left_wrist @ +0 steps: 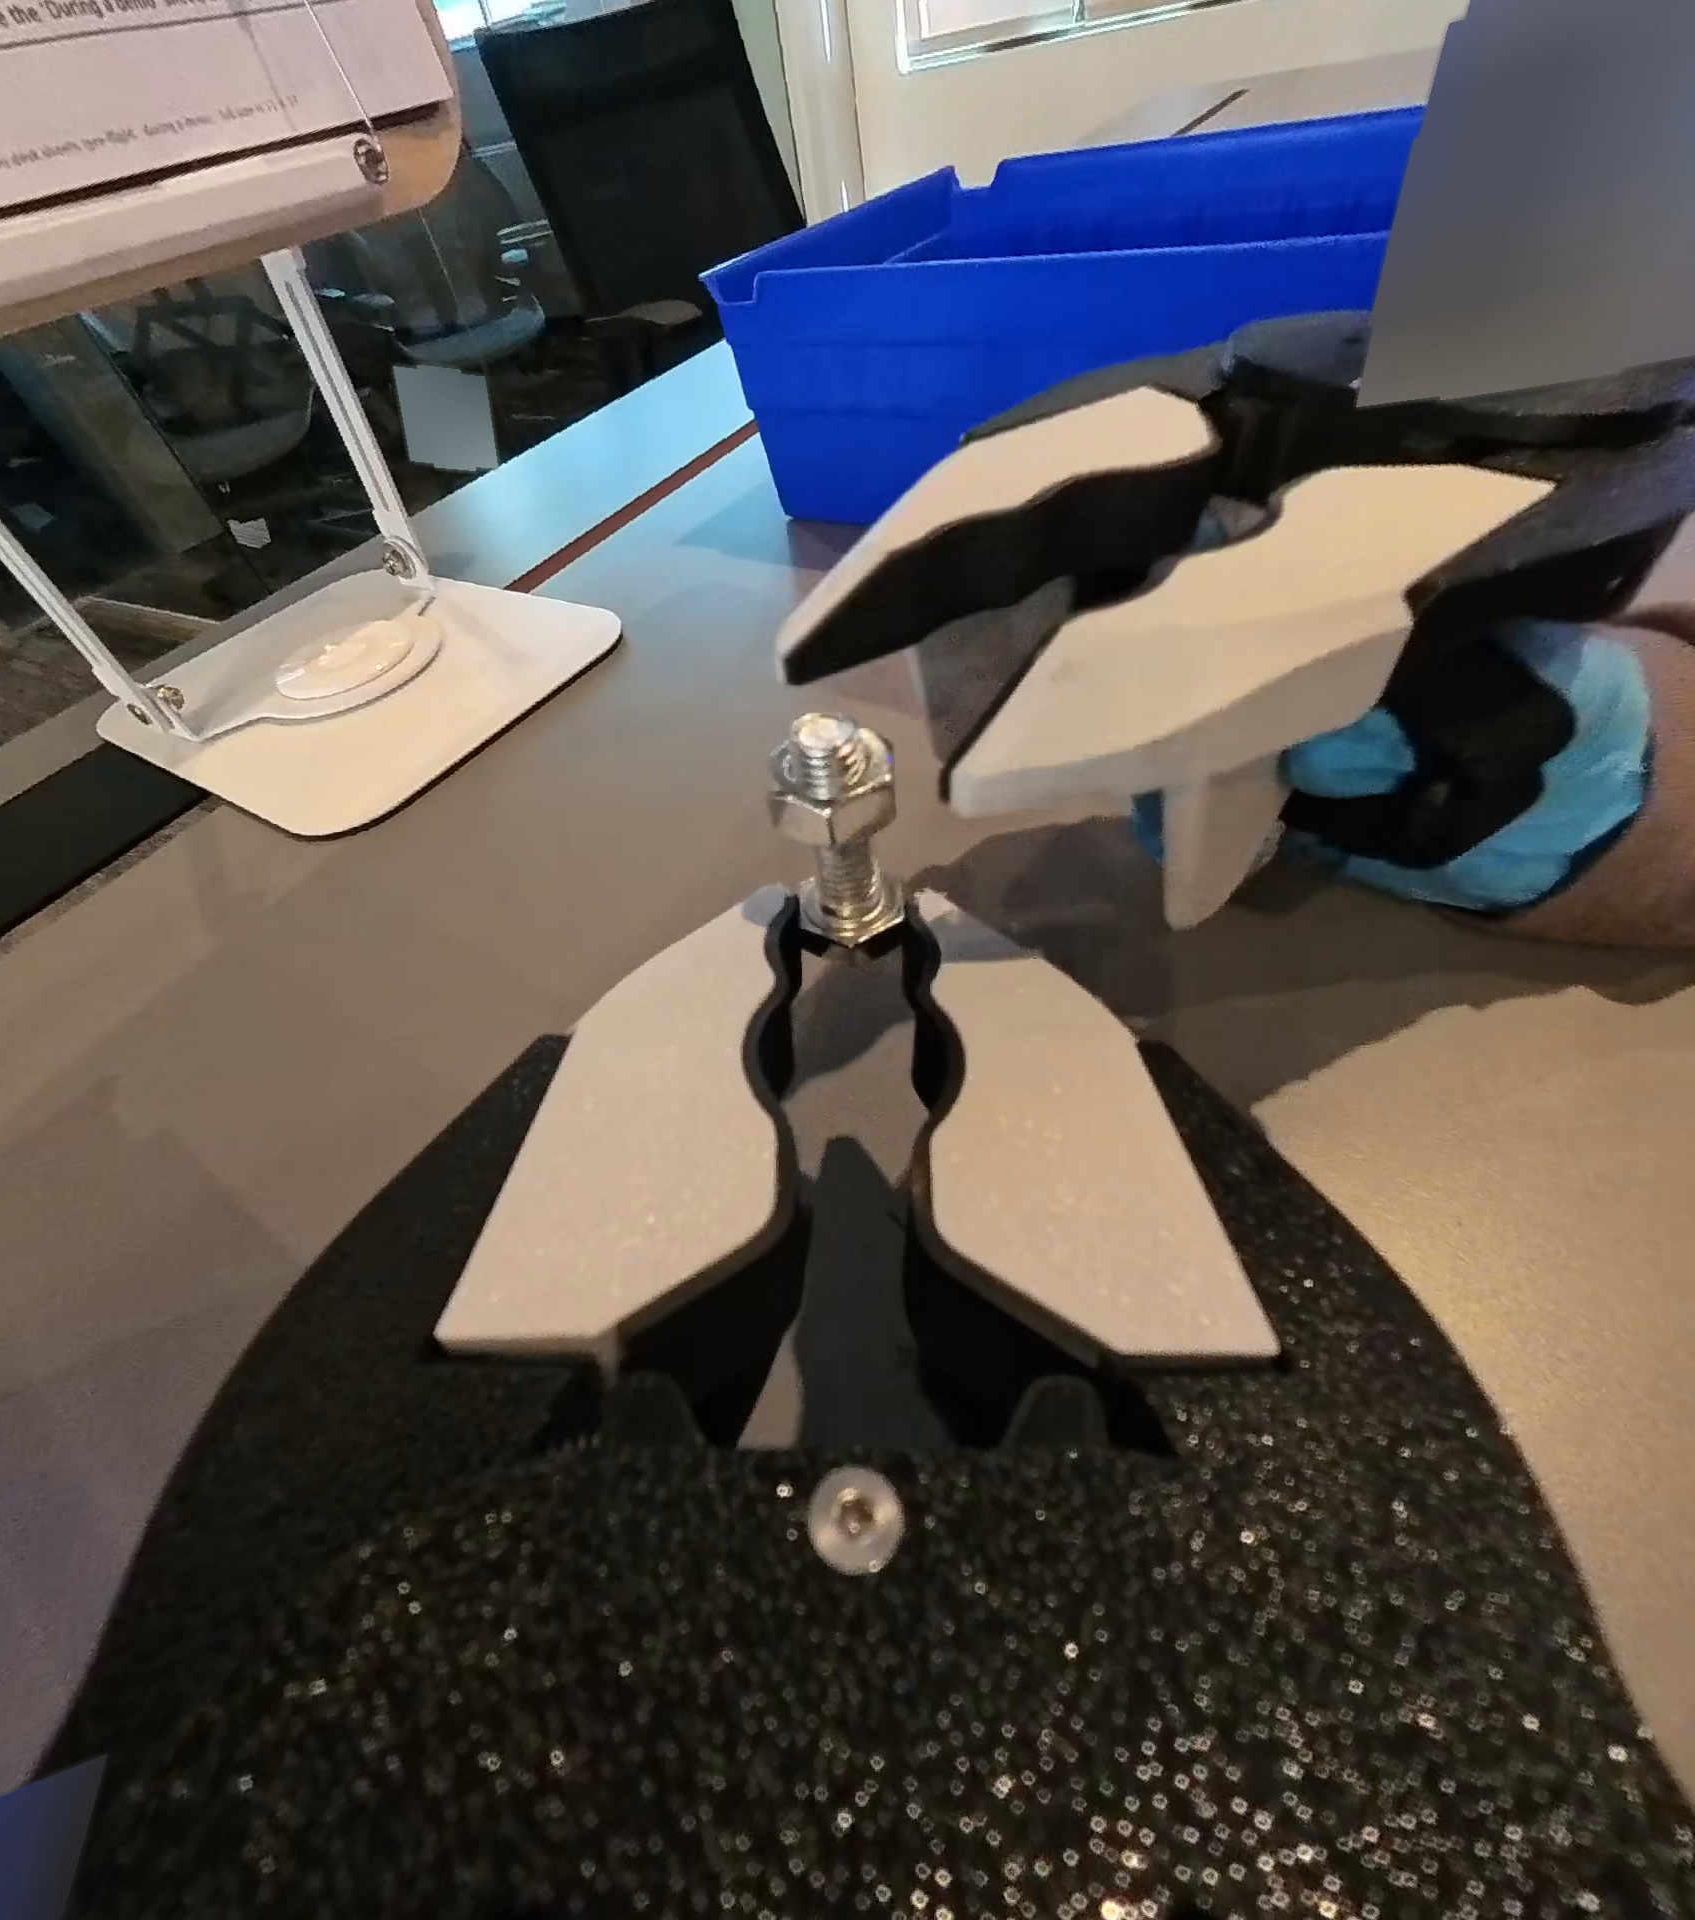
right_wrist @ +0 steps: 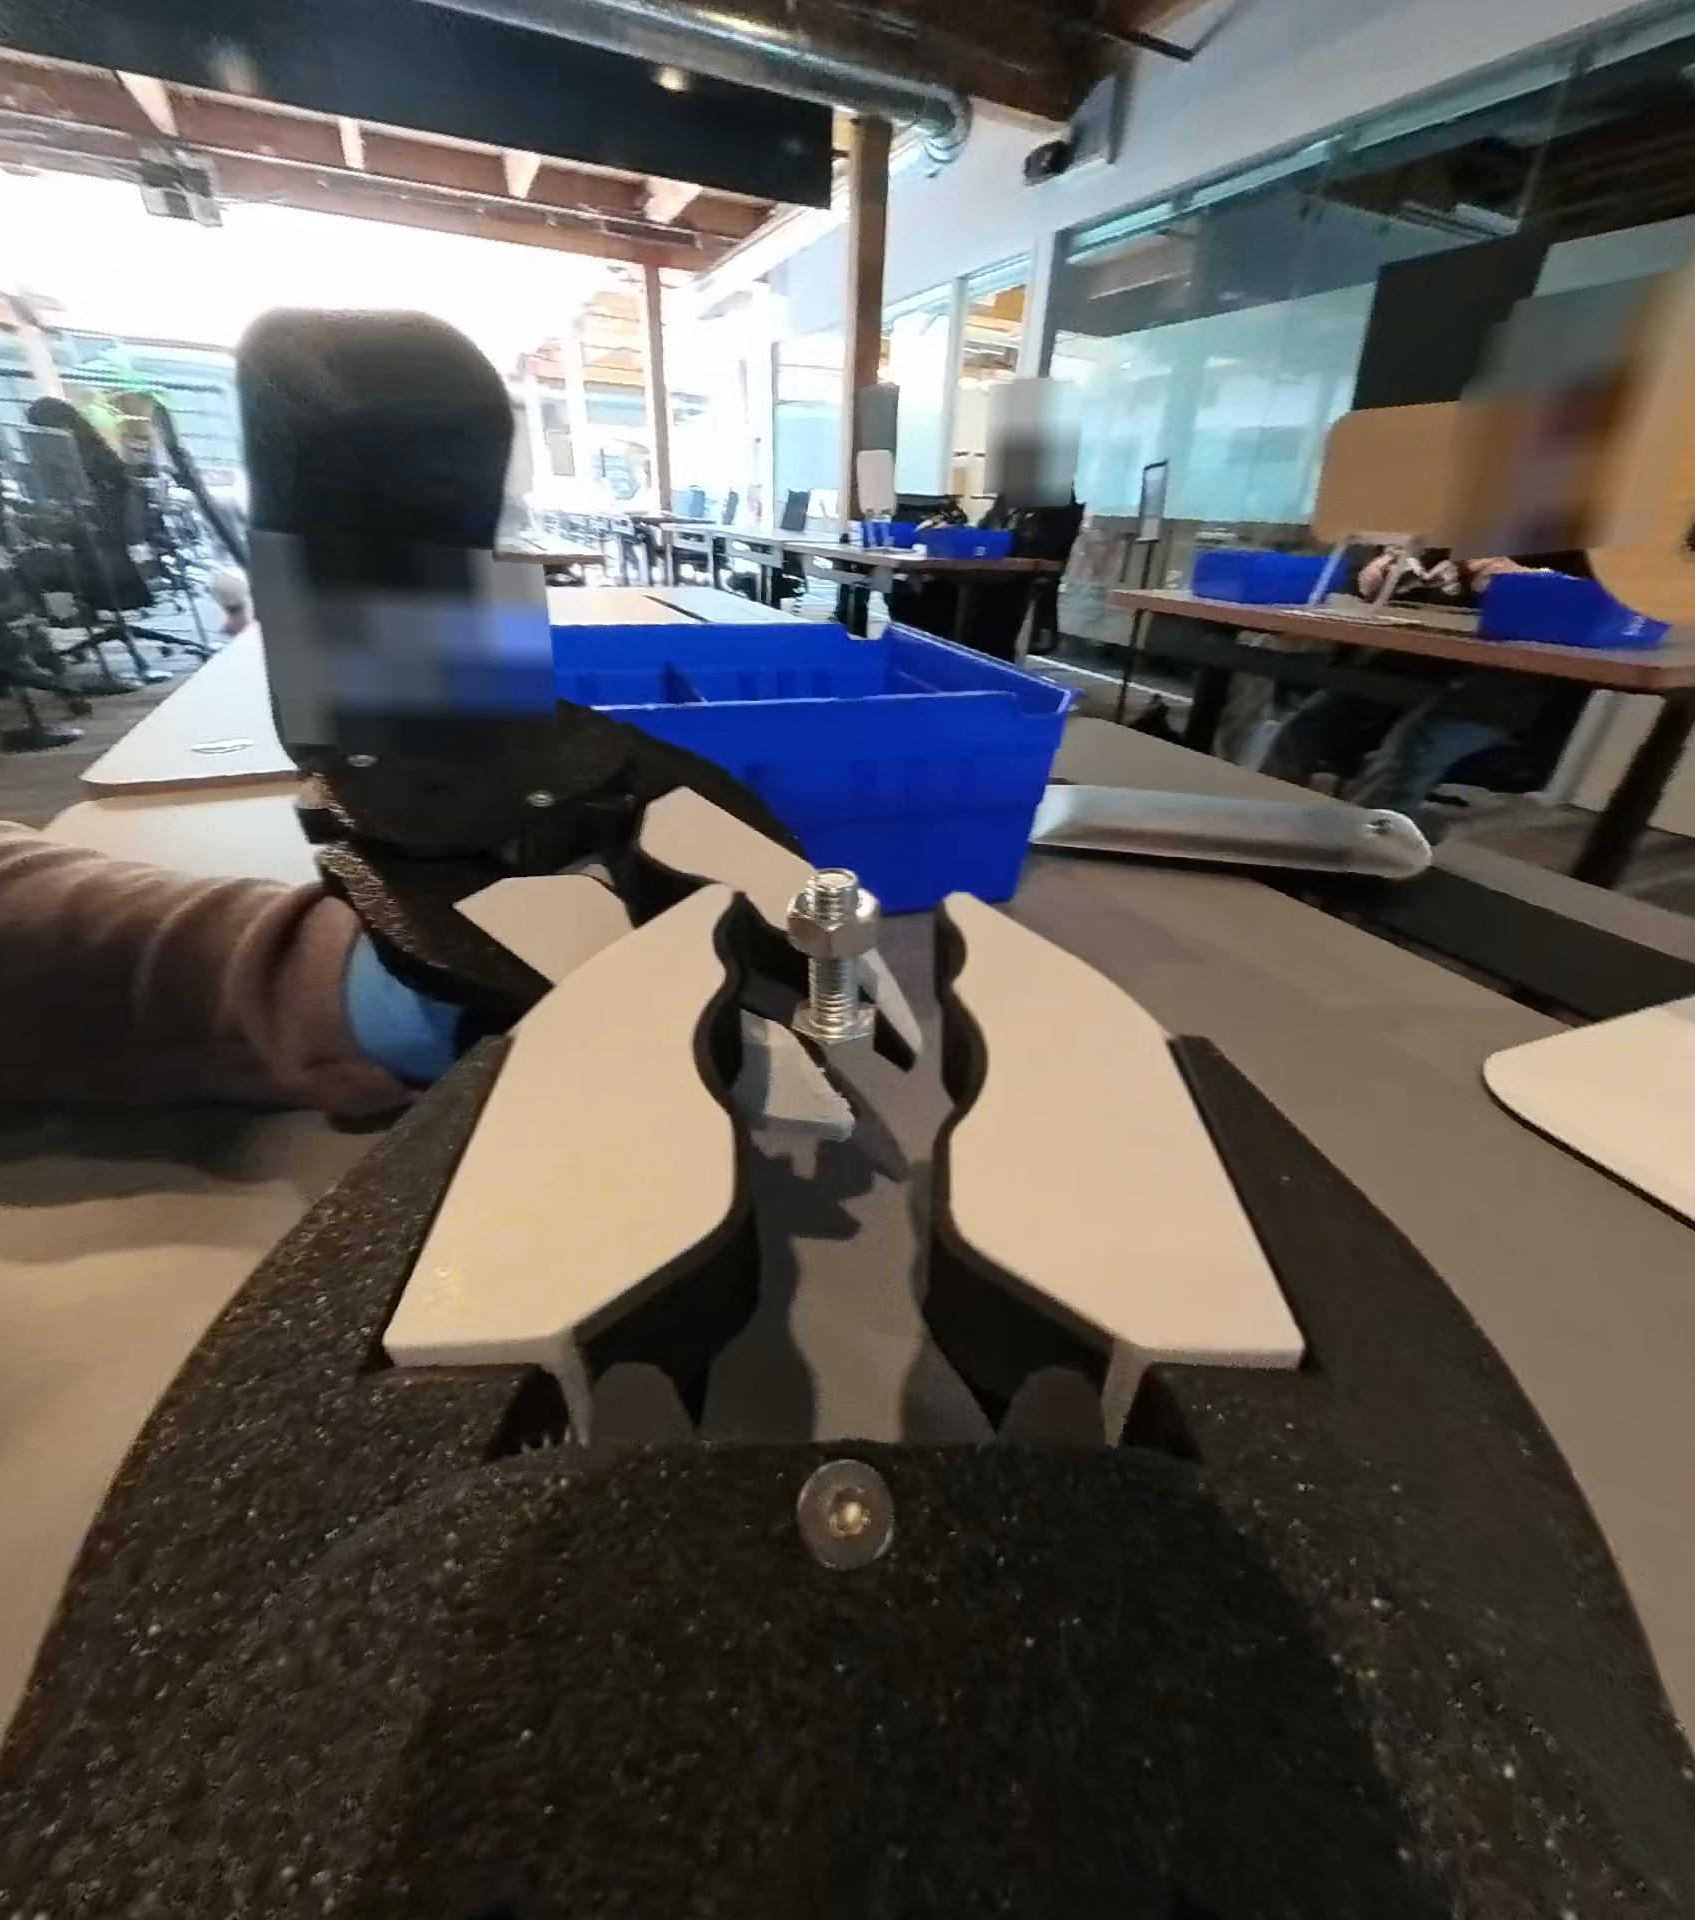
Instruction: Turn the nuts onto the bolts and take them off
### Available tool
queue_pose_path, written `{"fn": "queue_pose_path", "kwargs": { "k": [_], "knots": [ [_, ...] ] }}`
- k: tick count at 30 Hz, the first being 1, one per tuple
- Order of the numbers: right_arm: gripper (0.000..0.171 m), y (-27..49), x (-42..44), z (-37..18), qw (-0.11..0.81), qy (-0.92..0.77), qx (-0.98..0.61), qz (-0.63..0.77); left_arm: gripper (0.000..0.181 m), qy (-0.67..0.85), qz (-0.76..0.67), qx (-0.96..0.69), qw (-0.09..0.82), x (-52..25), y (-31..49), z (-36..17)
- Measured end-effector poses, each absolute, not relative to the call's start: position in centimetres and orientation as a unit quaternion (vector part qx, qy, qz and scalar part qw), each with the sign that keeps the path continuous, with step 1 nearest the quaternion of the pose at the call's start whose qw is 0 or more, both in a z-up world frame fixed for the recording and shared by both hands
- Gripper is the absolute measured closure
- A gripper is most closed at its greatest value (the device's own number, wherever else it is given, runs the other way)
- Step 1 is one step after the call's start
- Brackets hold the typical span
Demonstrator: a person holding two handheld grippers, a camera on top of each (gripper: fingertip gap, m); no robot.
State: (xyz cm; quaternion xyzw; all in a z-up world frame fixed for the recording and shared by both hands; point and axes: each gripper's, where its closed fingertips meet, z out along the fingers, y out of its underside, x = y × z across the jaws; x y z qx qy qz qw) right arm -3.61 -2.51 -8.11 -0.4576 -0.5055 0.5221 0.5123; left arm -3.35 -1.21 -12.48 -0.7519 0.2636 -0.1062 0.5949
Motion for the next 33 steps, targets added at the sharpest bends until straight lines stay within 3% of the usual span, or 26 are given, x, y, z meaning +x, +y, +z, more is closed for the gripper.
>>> {"fn": "queue_pose_path", "kwargs": {
  "k": [2, 5, 12, 23, 25, 33],
  "knots": [
    [0.134, -2.6, -3.8, -8.3, 0.508, -0.511, -0.456, 0.523, 0.164, 0.262, -0.108, -0.752, 0.596, -3.4, -1.2, -12.4],
    [0.163, -4.5, -3.2, -8.2, 0.455, -0.534, -0.442, 0.559, 0.163, 0.262, -0.108, -0.751, 0.596, -3.4, -1.2, -12.4],
    [0.136, -2.6, -3.7, -8.1, 0.510, -0.509, -0.457, 0.521, 0.163, 0.268, -0.102, -0.751, 0.595, -3.3, -1.2, -12.5],
    [0.138, -3.1, -4.7, -9.1, 0.492, -0.538, -0.460, 0.506, 0.163, 0.287, -0.085, -0.750, 0.589, -2.9, -1.2, -12.9],
    [0.151, -3.2, -4.6, -9.2, 0.485, -0.539, -0.463, 0.509, 0.163, 0.290, -0.084, -0.750, 0.588, -2.8, -1.3, -12.9],
    [0.152, -2.9, -4.6, -9.2, 0.475, -0.528, -0.482, 0.513, 0.163, 0.293, -0.079, -0.748, 0.590, -2.8, -1.3, -12.9]
  ]
}}
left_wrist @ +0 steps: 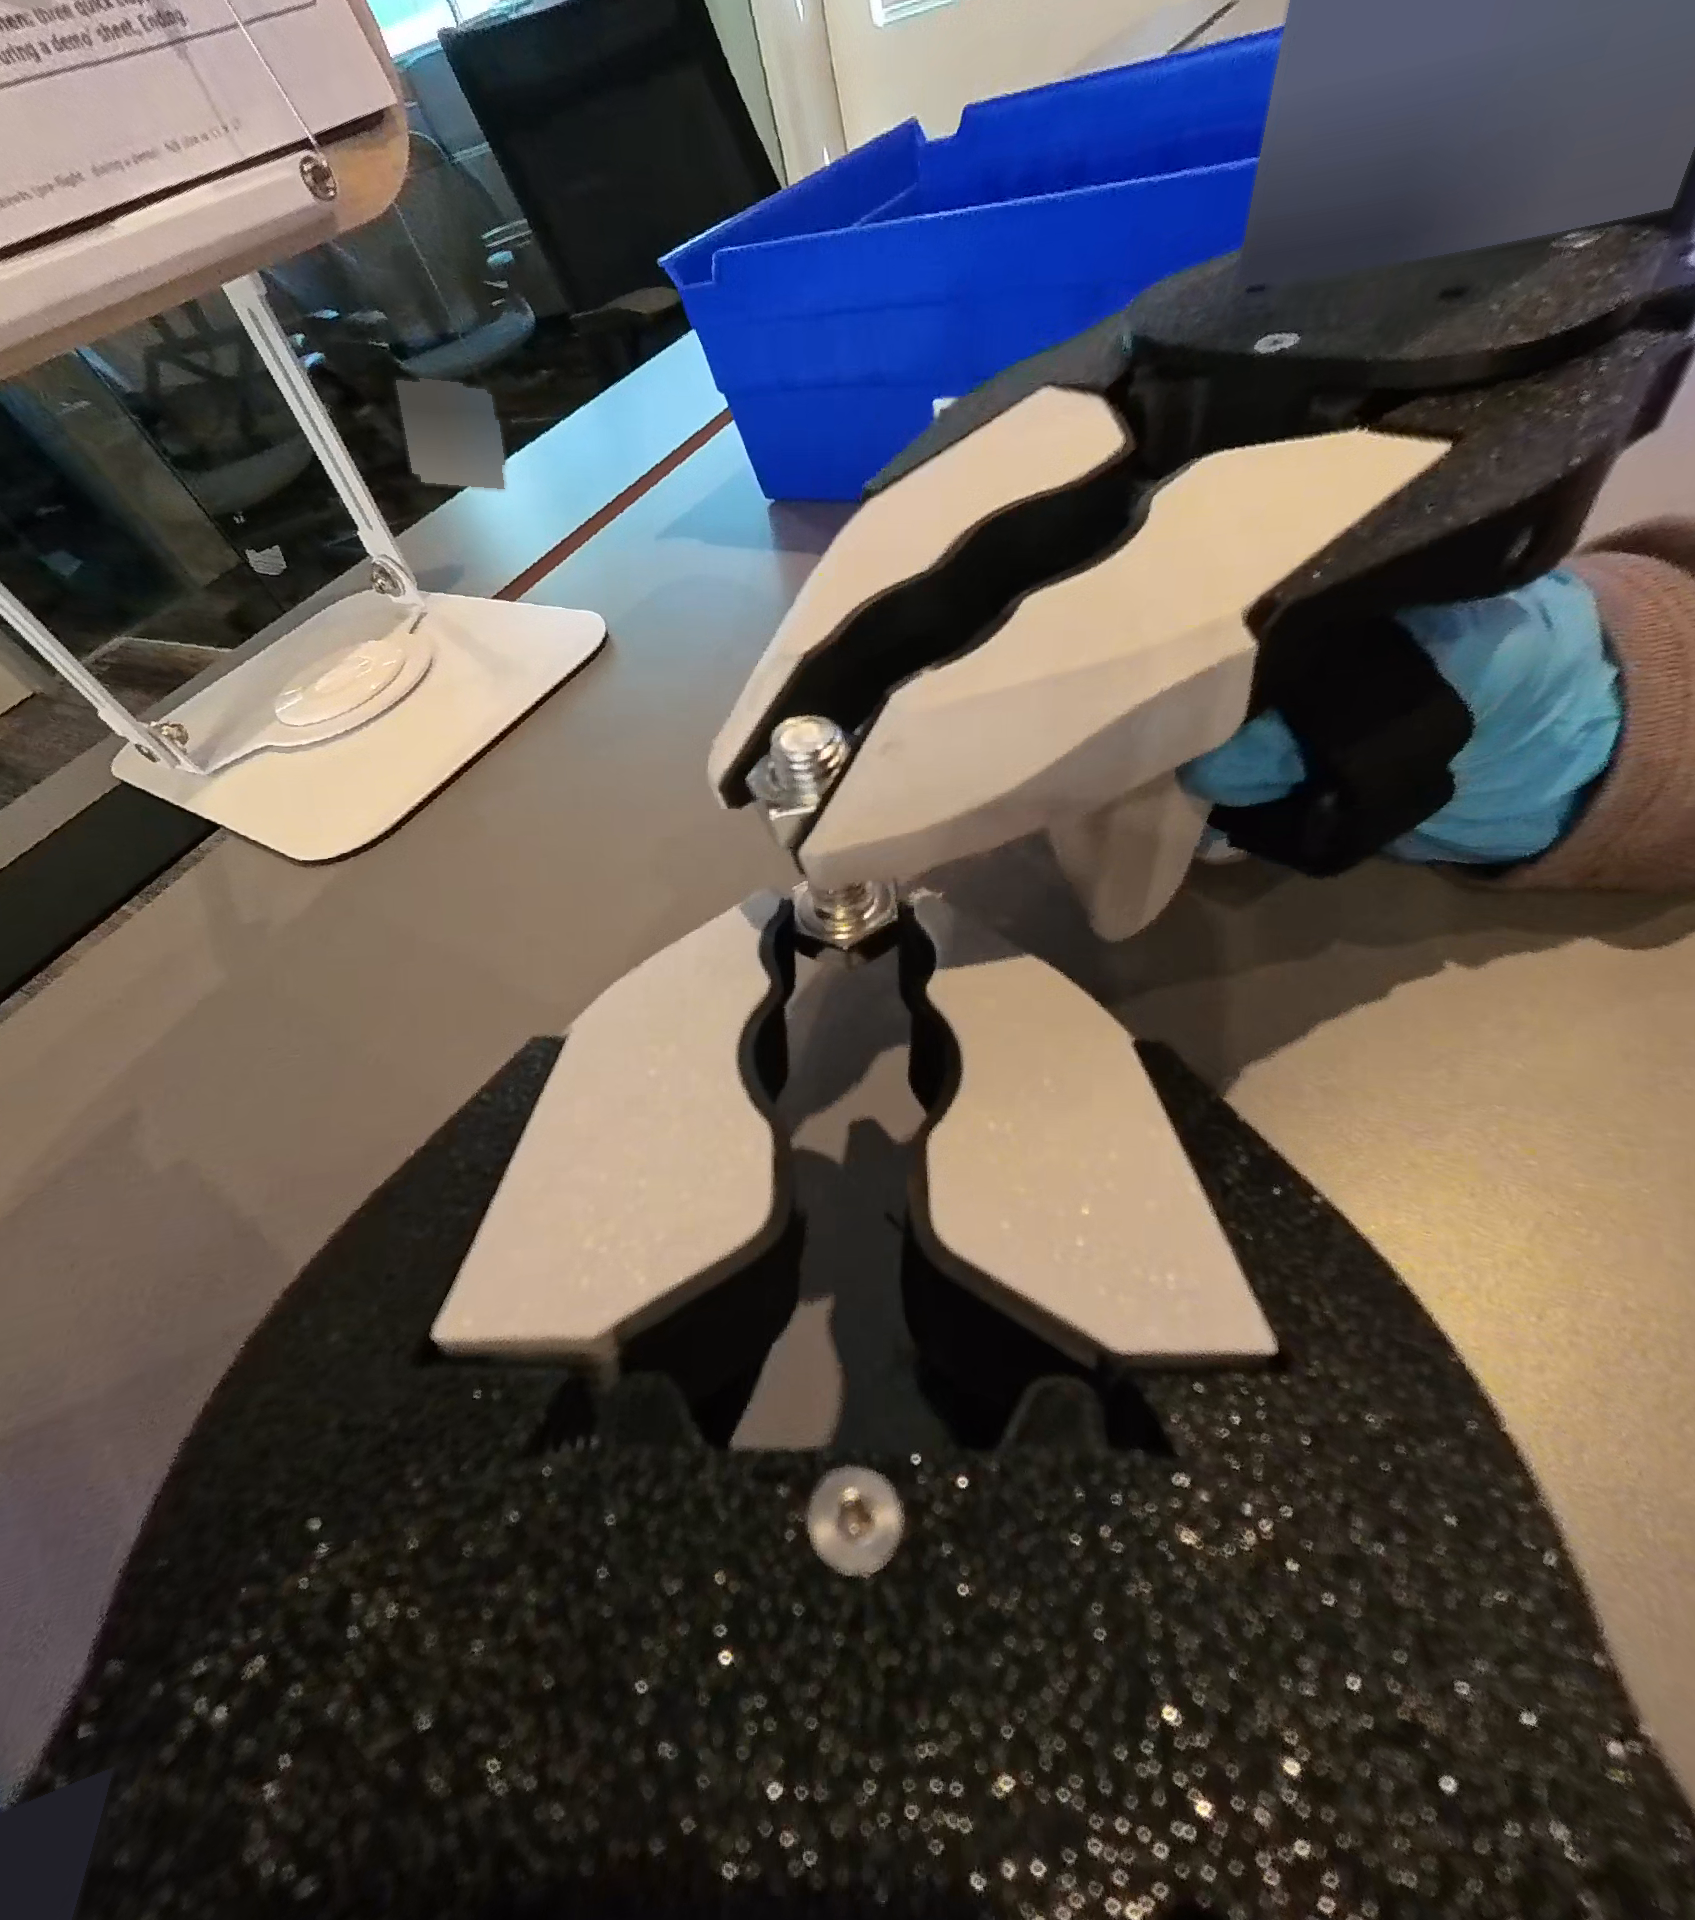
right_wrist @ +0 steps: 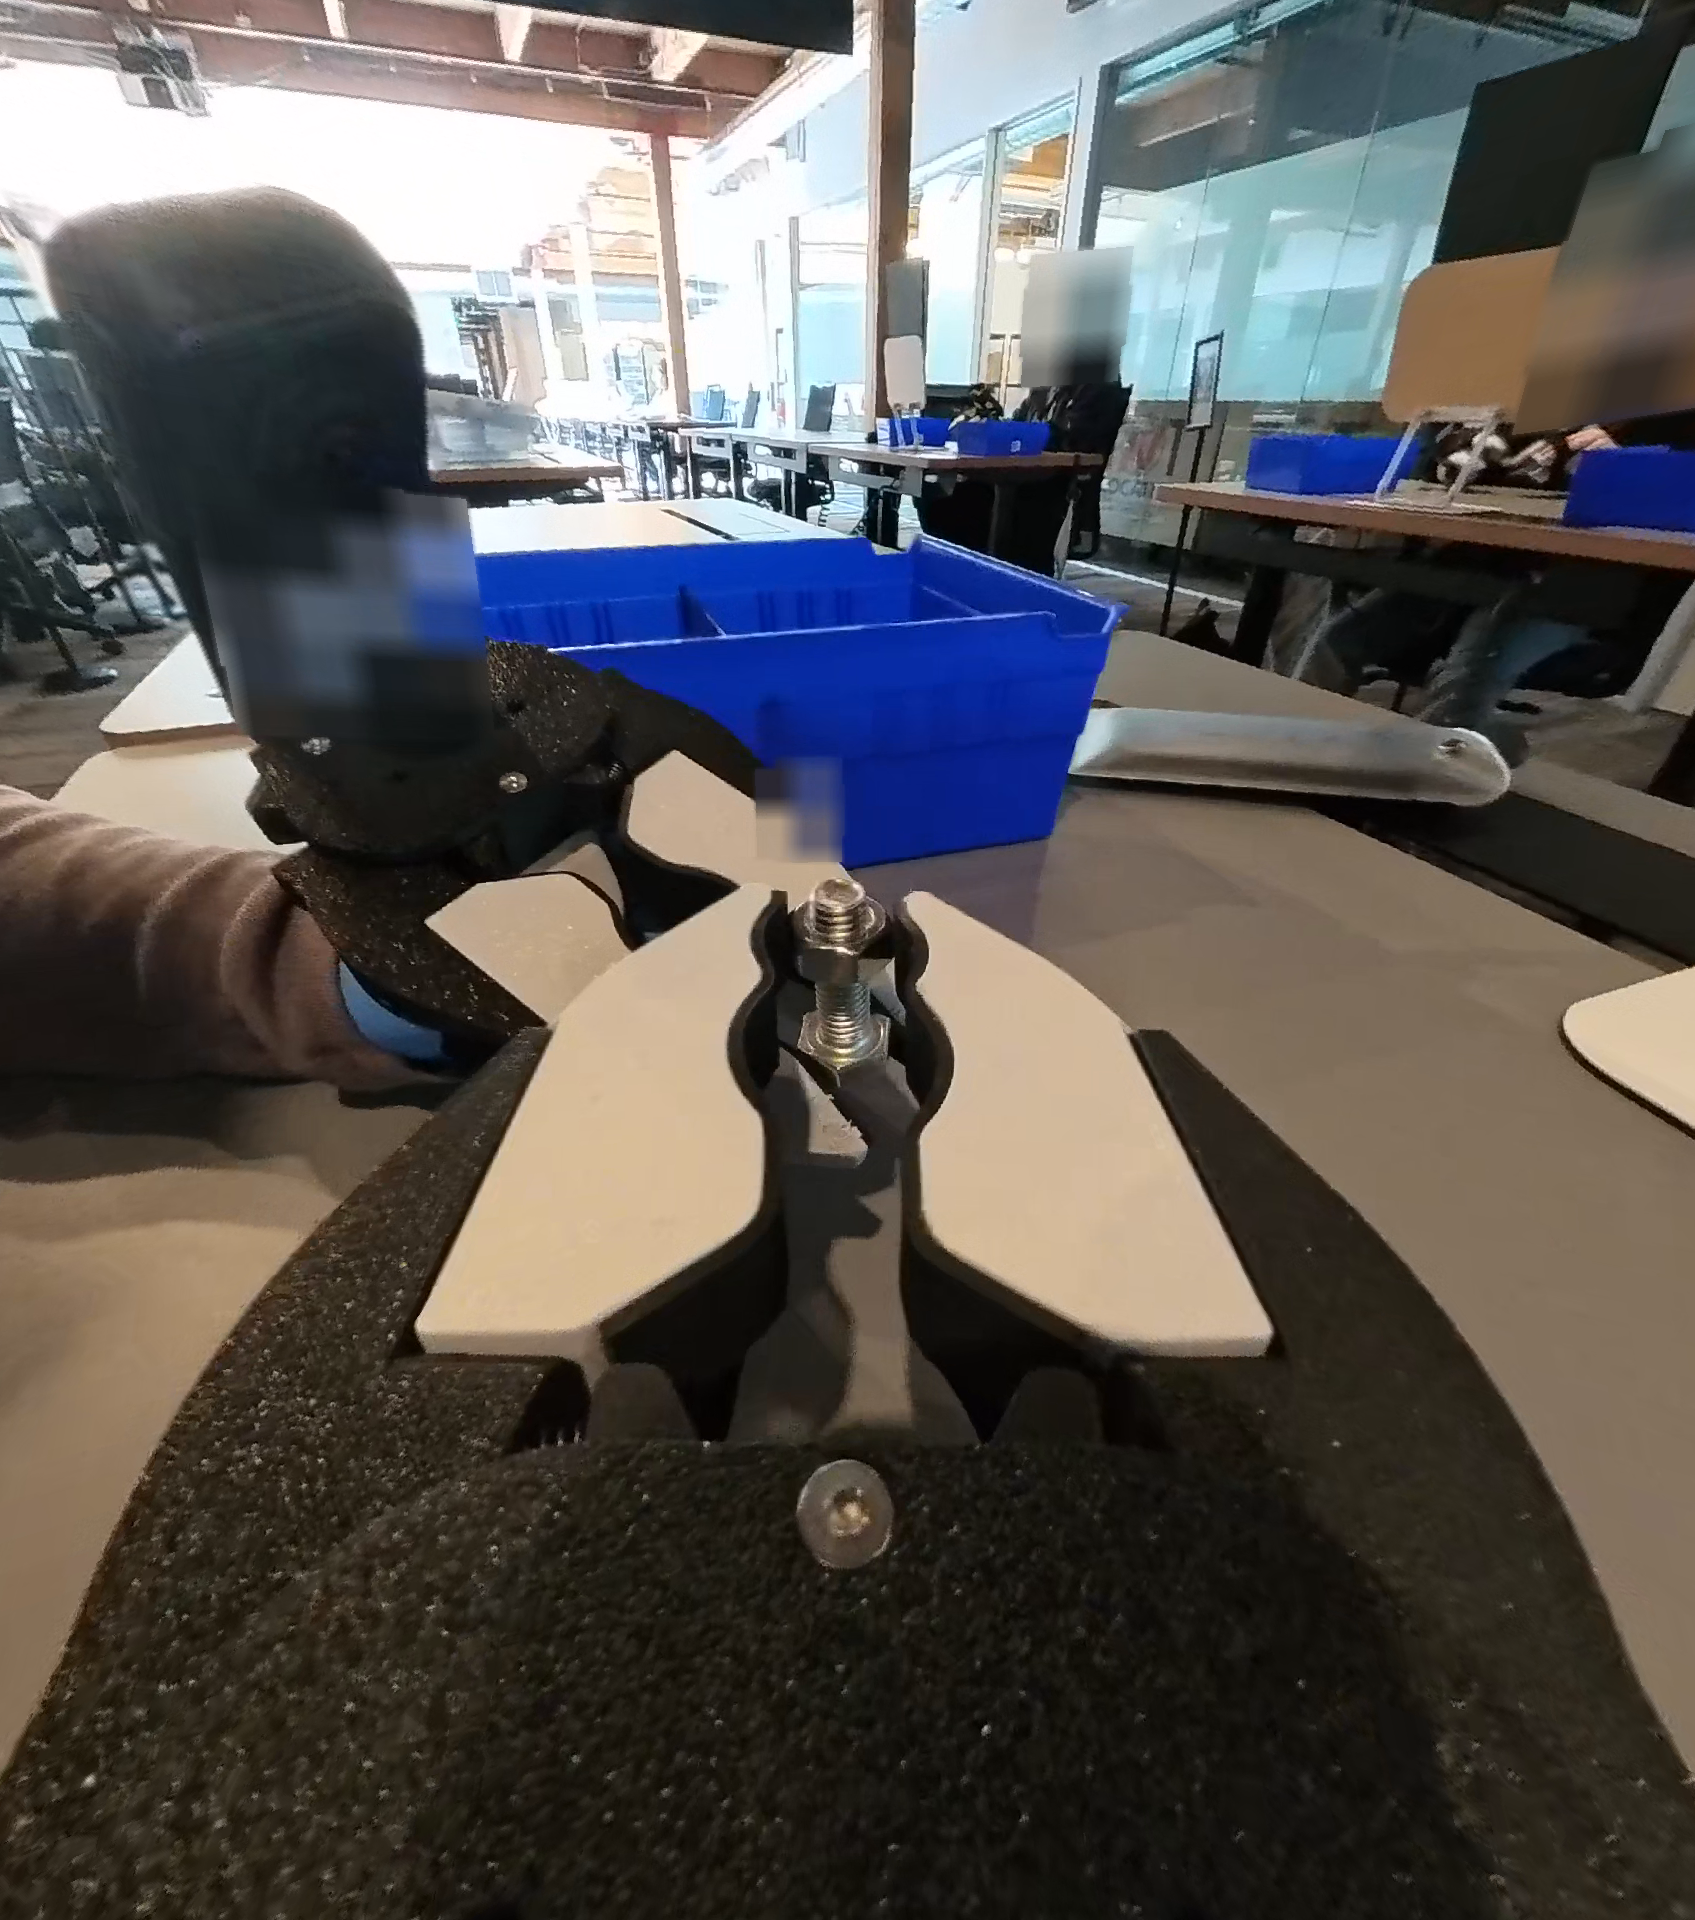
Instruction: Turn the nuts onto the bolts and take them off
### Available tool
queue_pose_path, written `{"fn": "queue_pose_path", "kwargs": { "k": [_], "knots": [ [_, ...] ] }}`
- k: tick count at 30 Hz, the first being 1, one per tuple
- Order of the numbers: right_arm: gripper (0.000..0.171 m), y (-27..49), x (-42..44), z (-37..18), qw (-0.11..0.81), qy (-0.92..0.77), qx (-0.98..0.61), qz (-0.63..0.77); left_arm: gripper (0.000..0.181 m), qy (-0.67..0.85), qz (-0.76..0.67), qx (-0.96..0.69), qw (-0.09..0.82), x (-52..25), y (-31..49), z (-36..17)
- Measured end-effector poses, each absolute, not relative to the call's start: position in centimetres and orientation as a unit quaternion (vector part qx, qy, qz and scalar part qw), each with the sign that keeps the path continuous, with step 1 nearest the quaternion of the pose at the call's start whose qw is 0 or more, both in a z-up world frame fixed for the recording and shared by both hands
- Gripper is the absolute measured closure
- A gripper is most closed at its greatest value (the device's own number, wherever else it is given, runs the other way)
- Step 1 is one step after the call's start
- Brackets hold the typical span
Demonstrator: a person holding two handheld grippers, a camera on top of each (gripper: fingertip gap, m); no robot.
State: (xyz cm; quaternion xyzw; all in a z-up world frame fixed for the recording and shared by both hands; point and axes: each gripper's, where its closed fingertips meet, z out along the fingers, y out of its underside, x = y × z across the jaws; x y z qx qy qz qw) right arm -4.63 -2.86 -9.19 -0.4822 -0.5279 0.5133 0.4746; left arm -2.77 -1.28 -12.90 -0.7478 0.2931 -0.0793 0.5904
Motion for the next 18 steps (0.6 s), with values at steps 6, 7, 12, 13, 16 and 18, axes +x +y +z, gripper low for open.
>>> {"fn": "queue_pose_path", "kwargs": {
  "k": [6, 7, 12, 13, 16, 18],
  "knots": [
    [0.153, -2.7, -4.5, -8.8, 0.502, -0.528, -0.480, 0.489, 0.135, 0.287, -0.047, -0.729, 0.620, -3.0, -1.2, -12.2],
    [0.152, -2.5, -4.4, -8.6, 0.510, -0.525, -0.479, 0.485, 0.128, 0.284, -0.043, -0.728, 0.622, -3.0, -1.2, -12.1],
    [0.153, -2.0, -2.9, -6.4, 0.557, -0.504, -0.464, 0.470, 0.115, 0.250, -0.040, -0.719, 0.648, -3.9, -1.0, -11.2],
    [0.153, -2.0, -2.4, -5.8, 0.565, -0.504, -0.458, 0.466, 0.115, 0.242, -0.043, -0.717, 0.652, -4.1, -1.0, -11.0],
    [0.153, -0.9, -0.2, -3.5, 0.608, -0.491, -0.446, 0.436, 0.116, 0.225, -0.053, -0.716, 0.658, -4.6, -1.0, -10.7],
    [0.152, 0.6, 2.3, -1.0, 0.648, -0.468, -0.439, 0.410, 0.117, 0.220, -0.059, -0.717, 0.659, -4.7, -0.9, -10.6]
  ]
}}
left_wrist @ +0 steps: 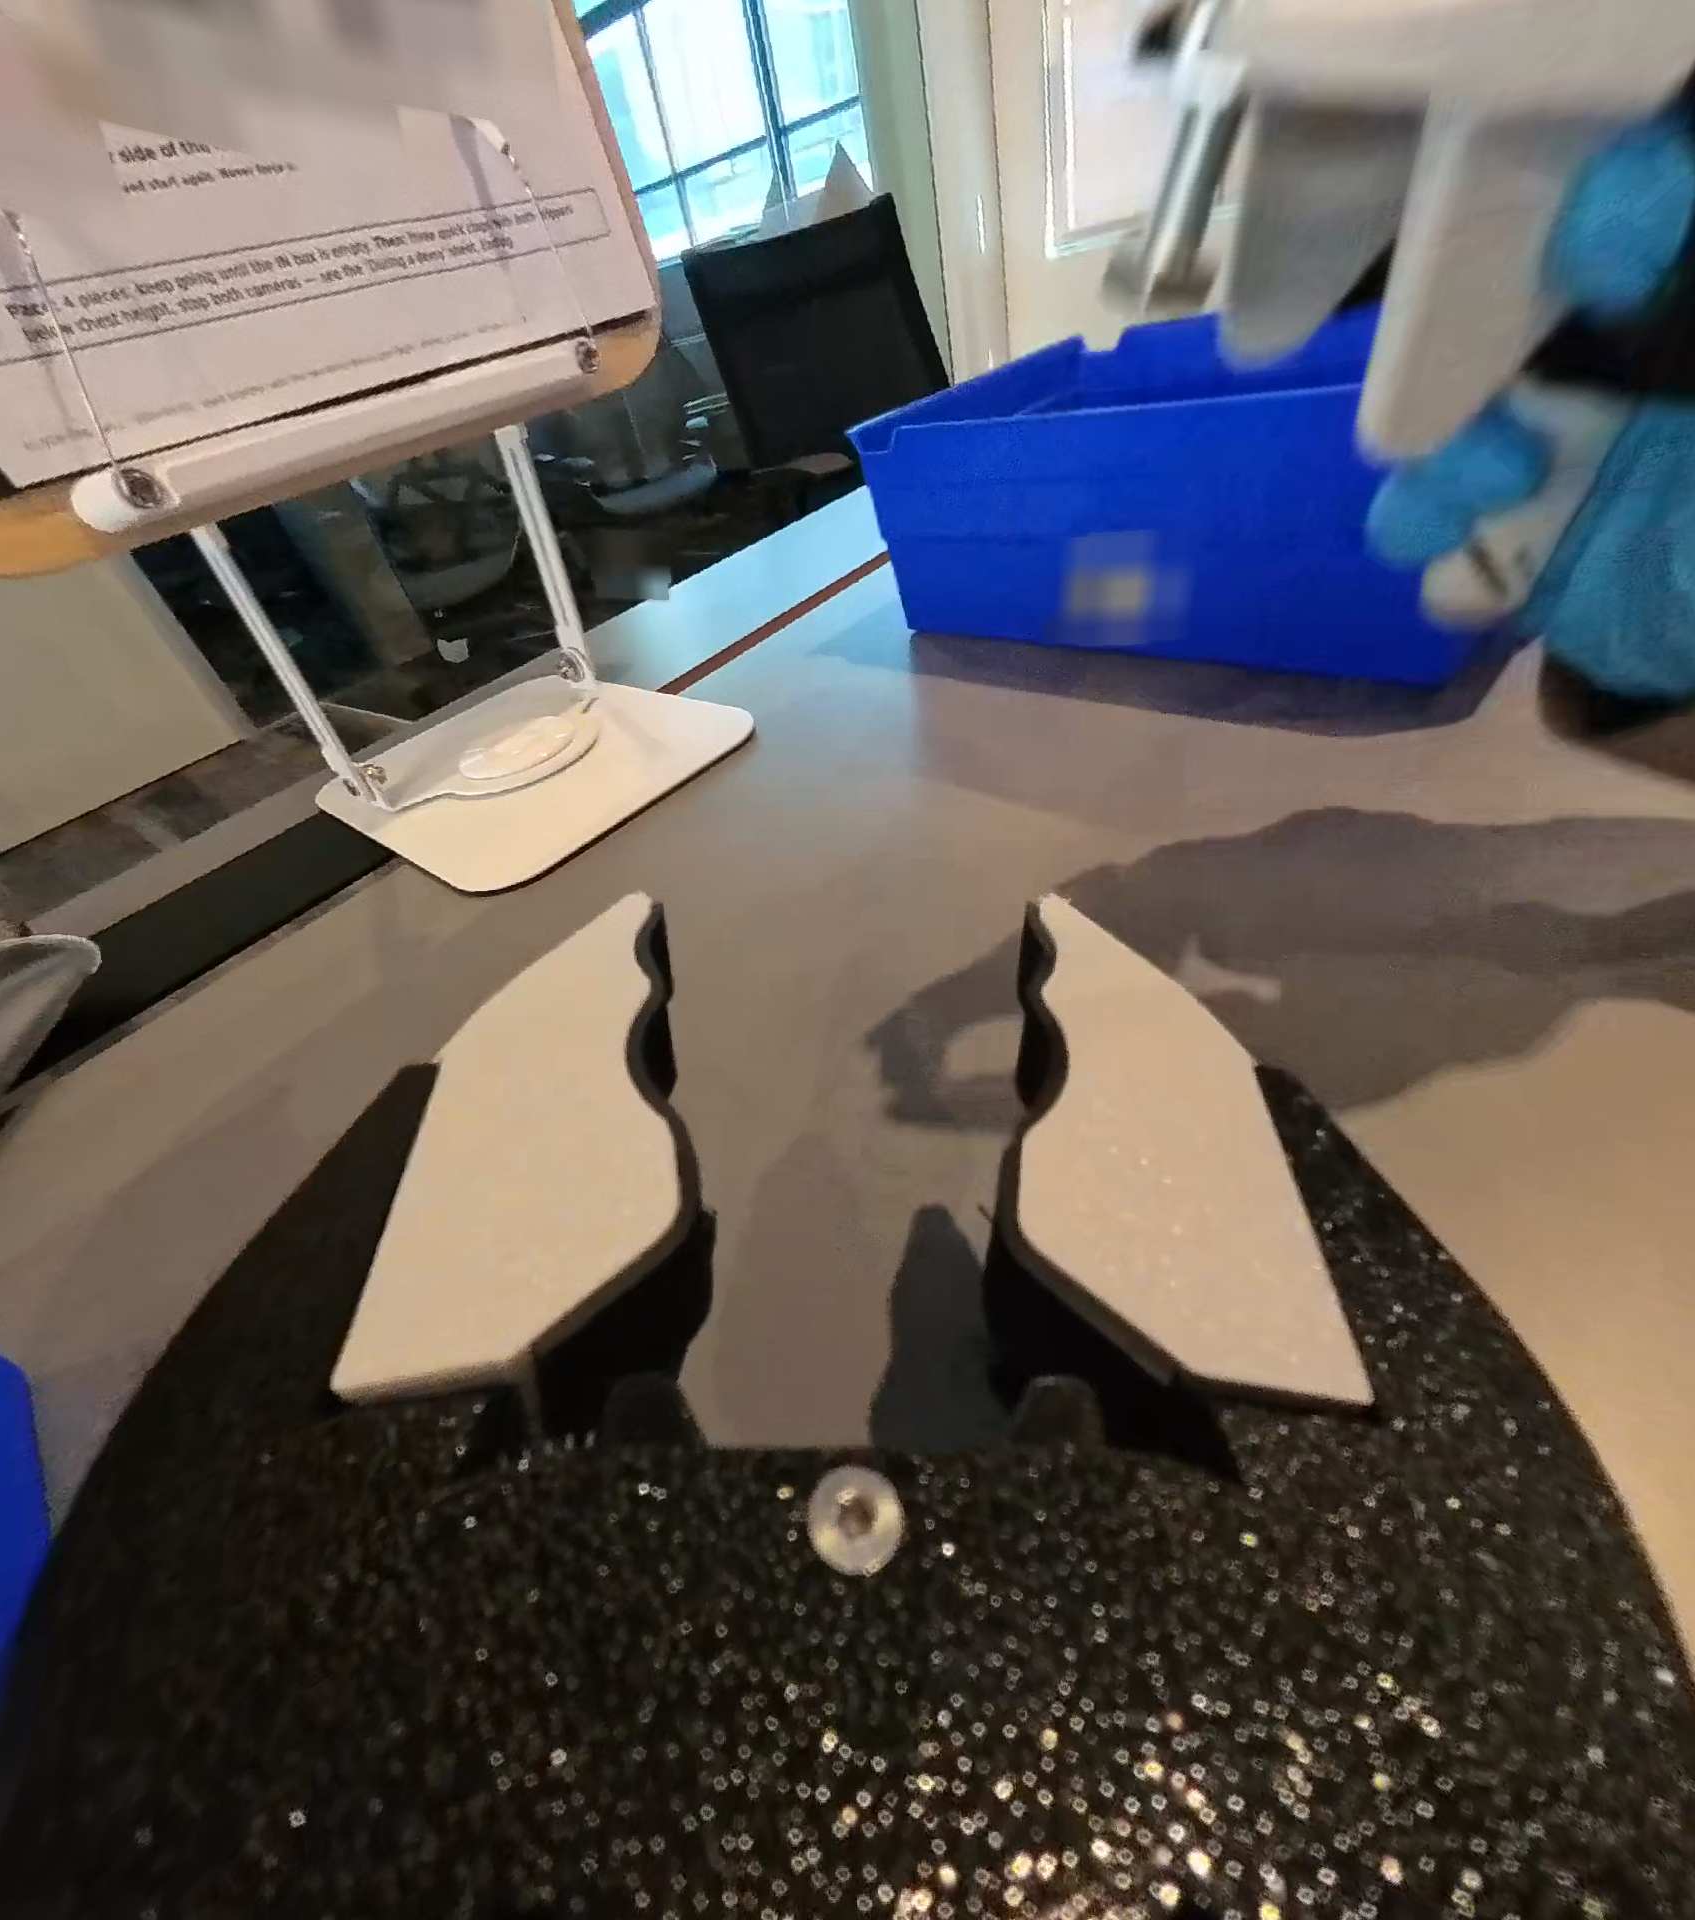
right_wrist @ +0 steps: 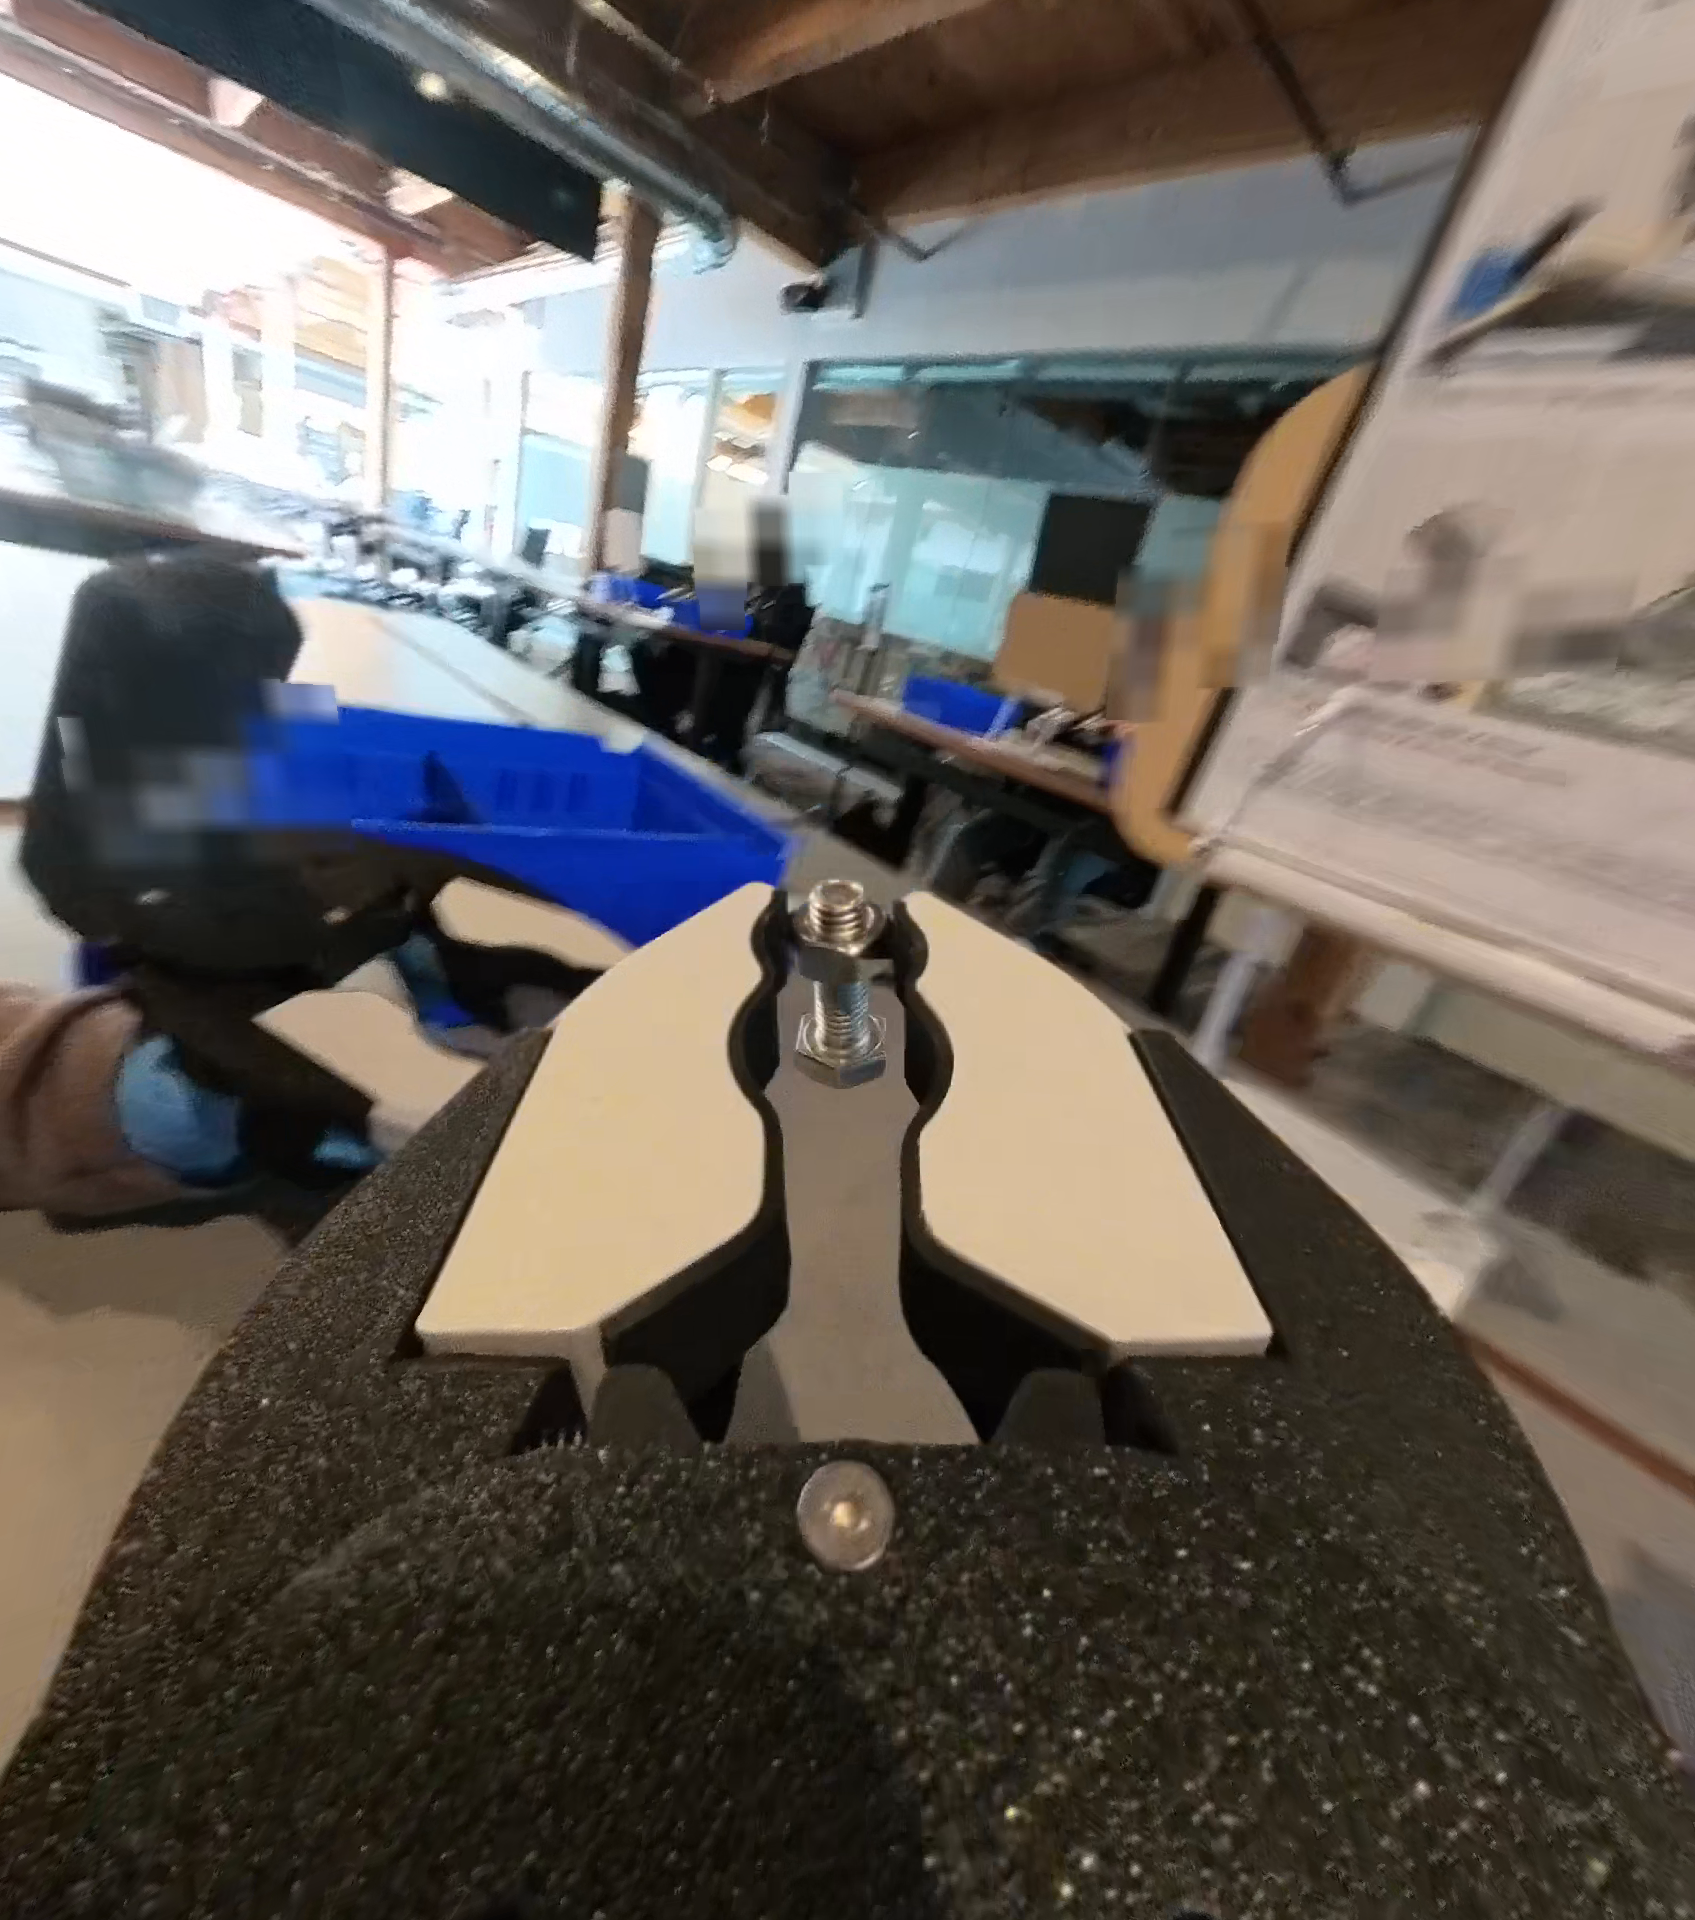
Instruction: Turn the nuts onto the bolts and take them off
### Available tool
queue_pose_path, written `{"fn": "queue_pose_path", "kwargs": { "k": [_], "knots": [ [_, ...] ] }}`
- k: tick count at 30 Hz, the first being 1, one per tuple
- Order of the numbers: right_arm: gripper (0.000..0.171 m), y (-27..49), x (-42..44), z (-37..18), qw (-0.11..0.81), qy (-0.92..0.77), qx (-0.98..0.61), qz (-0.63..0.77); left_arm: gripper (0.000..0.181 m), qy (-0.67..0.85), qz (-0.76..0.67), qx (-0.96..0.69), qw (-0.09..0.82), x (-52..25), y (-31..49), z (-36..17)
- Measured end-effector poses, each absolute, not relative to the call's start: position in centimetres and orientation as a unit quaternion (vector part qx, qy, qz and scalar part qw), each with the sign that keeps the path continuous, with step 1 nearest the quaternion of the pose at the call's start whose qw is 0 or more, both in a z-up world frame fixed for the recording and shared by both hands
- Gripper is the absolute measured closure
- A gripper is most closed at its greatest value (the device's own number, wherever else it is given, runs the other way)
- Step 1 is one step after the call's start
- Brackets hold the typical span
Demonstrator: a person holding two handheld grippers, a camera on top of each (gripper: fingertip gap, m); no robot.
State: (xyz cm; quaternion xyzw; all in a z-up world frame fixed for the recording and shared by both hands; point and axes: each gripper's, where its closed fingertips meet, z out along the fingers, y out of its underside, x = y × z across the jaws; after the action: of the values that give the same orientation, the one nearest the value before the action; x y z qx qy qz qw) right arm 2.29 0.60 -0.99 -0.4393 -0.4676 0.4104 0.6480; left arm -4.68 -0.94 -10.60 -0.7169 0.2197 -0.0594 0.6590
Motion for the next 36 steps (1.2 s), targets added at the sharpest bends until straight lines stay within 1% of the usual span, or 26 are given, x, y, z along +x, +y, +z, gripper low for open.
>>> {"fn": "queue_pose_path", "kwargs": {
  "k": [4, 7, 10, 14, 18, 21, 28, 36],
  "knots": [
    [0.153, 4.0, 9.9, 3.9, 0.739, -0.390, -0.433, 0.339, 0.121, 0.222, -0.059, -0.717, 0.658, -4.6, -1.0, -10.6],
    [0.153, 8.2, 15.4, 3.8, 0.765, -0.359, -0.472, 0.250, 0.122, 0.224, -0.057, -0.717, 0.658, -4.6, -1.0, -10.7],
    [0.152, 12.9, 18.7, 1.3, 0.727, -0.380, -0.531, 0.211, 0.122, 0.223, -0.058, -0.718, 0.657, -4.6, -0.9, -10.7],
    [0.153, 17.9, 19.9, -2.7, 0.662, -0.463, -0.563, 0.175, 0.123, 0.223, -0.057, -0.718, 0.657, -4.6, -0.9, -10.7],
    [0.153, 22.3, 19.6, -7.2, 0.550, -0.498, -0.633, 0.221, 0.123, 0.222, -0.060, -0.718, 0.657, -4.6, -0.9, -10.7],
    [0.153, 25.5, 20.2, -10.2, 0.498, -0.478, -0.691, 0.214, 0.123, 0.219, -0.063, -0.718, 0.658, -4.7, -0.9, -10.6],
    [0.152, 27.8, 19.8, -13.3, 0.470, -0.464, -0.723, 0.205, 0.124, 0.215, -0.070, -0.720, 0.656, -4.8, -0.9, -10.6],
    [0.152, 28.2, 20.2, -15.0, 0.442, -0.456, -0.742, 0.215, 0.124, 0.216, -0.071, -0.720, 0.656, -4.7, -0.9, -10.6]
  ]
}}
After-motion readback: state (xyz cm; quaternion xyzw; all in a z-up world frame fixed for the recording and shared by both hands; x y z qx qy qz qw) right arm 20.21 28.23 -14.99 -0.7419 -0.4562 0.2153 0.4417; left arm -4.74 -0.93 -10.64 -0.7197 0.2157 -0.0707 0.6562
